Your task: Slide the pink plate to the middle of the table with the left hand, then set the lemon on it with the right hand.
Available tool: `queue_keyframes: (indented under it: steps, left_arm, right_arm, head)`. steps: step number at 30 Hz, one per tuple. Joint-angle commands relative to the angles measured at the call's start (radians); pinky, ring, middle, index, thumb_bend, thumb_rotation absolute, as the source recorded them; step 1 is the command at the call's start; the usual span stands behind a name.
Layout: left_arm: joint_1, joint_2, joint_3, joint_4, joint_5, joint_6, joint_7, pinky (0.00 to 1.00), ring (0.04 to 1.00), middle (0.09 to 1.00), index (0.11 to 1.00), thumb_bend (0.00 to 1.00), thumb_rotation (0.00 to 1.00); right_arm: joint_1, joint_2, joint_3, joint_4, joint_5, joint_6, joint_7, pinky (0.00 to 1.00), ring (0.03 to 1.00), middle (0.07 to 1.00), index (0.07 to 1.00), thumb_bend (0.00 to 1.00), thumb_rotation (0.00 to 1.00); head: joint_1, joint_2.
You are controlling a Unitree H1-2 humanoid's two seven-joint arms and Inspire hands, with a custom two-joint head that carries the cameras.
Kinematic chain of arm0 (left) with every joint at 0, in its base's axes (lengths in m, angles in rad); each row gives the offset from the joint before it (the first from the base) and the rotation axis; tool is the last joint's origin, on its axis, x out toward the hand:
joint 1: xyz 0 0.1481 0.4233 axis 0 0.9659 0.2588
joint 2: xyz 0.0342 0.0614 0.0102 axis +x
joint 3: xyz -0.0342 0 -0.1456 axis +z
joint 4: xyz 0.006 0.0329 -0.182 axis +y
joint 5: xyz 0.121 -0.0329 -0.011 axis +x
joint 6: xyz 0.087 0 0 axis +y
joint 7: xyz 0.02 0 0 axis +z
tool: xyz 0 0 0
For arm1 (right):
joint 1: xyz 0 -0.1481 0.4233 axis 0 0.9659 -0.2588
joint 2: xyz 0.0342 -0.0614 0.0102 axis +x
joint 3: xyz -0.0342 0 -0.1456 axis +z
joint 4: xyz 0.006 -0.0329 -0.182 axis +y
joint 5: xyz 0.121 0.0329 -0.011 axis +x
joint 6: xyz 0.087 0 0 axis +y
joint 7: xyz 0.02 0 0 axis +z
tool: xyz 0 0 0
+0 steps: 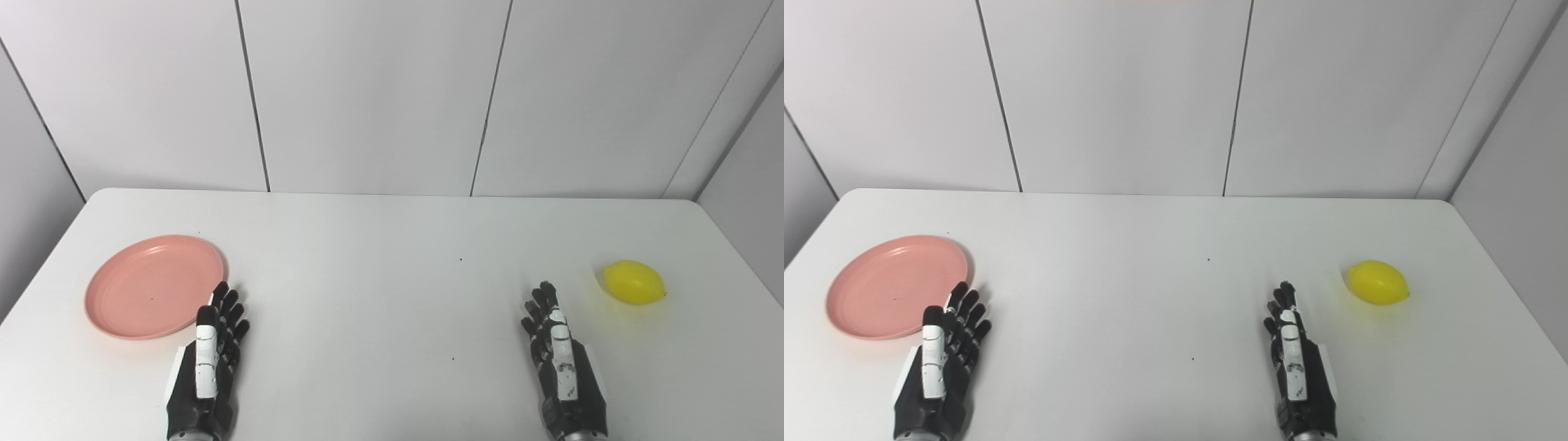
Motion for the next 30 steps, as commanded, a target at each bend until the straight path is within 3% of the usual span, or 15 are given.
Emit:
queue_keyframes:
  steps: [1,24,30]
  left_arm:
    - [0.017,0.011,-0.007,-0.007,-0.005,0.024,-0.004,1.00,1.000,1.000,1.000,0.77,1.00]
    - [0.021,0.017,-0.023,0.006,0.024,-0.007,-0.007,1.00,1.000,1.000,1.000,0.77,1.00]
    - [0.026,-0.006,-0.042,0.024,0.049,-0.025,0.006,1.00,1.000,1.000,1.000,0.80,1.00]
  right_arm:
    - [0.025,0.012,0.004,0.032,0.008,0.020,-0.002,1.00,1.000,1.000,1.000,0.70,1.00]
    - [0.021,0.011,0.002,0.043,0.014,0.014,-0.002,1.00,1.000,1.000,1.000,0.70,1.00]
    - [0.022,-0.015,-0.013,0.060,0.038,0.005,0.019,1.00,1.000,1.000,1.000,0.70,0.99]
  head:
    - [0.000,-0.001]
    - [0.008,-0.009]
    - [0.123,-0.043]
